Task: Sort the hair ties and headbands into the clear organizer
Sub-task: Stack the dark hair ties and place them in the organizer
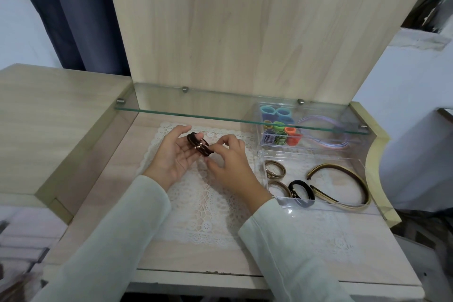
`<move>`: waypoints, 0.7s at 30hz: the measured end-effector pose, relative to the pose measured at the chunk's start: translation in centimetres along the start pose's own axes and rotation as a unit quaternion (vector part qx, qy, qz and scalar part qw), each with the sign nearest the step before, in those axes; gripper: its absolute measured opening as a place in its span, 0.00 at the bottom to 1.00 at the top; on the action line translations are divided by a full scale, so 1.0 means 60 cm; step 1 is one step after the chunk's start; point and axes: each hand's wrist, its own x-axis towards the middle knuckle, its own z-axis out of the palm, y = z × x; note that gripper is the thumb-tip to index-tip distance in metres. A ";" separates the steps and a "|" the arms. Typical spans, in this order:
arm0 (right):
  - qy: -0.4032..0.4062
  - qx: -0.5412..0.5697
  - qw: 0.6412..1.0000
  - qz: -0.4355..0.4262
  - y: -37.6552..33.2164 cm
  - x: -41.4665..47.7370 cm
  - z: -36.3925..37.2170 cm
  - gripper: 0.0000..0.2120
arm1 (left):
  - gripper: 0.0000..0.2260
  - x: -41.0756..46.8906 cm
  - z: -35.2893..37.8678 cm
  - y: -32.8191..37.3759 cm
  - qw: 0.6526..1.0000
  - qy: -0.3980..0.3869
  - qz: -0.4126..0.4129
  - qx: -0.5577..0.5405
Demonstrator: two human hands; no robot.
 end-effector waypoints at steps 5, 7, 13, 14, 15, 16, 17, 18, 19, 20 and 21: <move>-0.011 -0.061 0.997 -0.043 -0.001 0.000 -0.022 0.10 | 0.12 -0.008 -0.014 0.012 0.995 -0.001 -0.077 0.068; -0.013 -0.093 0.993 -0.065 -0.001 -0.001 -0.030 0.10 | 0.11 -0.010 -0.017 0.019 0.990 -0.007 -0.100 0.096; -0.031 -0.170 0.979 -0.112 -0.004 -0.008 -0.057 0.11 | 0.06 -0.008 -0.014 0.028 0.964 -0.010 -0.128 0.234; -0.035 -0.179 0.976 -0.121 -0.007 -0.010 -0.061 0.10 | 0.04 -0.006 -0.013 0.027 0.958 0.001 -0.125 0.258; -0.037 -0.192 0.972 -0.130 -0.009 -0.012 -0.063 0.10 | 0.03 -0.004 -0.012 0.026 0.952 0.014 -0.120 0.282; -0.038 -0.205 0.968 -0.139 -0.012 -0.015 -0.065 0.10 | 0.03 -0.002 -0.010 0.024 0.946 0.027 -0.113 0.303; -0.037 -0.218 0.964 -0.148 -0.013 -0.017 -0.066 0.09 | 0.04 0.000 -0.009 0.023 0.940 0.040 -0.102 0.324; -0.033 -0.230 0.959 -0.159 -0.015 -0.019 -0.066 0.09 | 0.04 0.002 -0.008 0.022 0.933 0.054 -0.089 0.345; -0.027 -0.242 0.955 -0.172 -0.016 -0.020 -0.066 0.08 | 0.05 0.004 -0.006 0.021 0.926 0.065 -0.075 0.365; -0.023 -0.252 0.950 -0.184 -0.017 -0.022 -0.066 0.08 | 0.06 0.004 -0.003 0.020 0.919 0.073 -0.063 0.382; -0.019 -0.260 0.946 -0.195 -0.018 -0.024 -0.066 0.07 | 0.06 0.005 0.000 0.019 0.914 0.076 -0.053 0.396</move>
